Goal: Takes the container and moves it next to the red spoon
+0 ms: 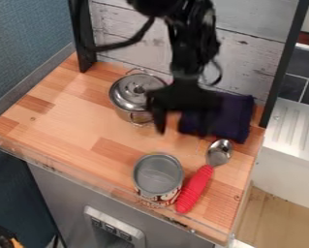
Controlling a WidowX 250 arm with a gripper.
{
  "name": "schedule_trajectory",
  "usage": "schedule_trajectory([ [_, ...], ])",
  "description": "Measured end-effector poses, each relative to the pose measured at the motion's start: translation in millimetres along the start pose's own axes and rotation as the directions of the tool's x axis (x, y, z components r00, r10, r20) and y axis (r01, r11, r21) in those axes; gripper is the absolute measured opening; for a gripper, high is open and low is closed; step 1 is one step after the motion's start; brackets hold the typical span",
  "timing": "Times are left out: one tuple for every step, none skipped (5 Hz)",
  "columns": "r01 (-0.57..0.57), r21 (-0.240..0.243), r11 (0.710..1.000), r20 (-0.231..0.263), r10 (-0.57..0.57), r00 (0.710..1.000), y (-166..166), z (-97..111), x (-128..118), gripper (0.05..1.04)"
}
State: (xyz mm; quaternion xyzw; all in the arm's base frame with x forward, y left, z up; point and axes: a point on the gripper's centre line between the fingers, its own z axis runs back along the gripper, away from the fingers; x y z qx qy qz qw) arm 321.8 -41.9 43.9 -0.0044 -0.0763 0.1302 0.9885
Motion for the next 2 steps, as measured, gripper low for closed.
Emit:
schedule_trajectory([
  [0.239,-0.041,0.97,0.021,-0.238,0.971,-9.3,7.1,7.2,1.0],
  [0.322,-0.048,0.946,0.008,-0.322,0.947,-10.6,7.1,4.0,1.0],
])
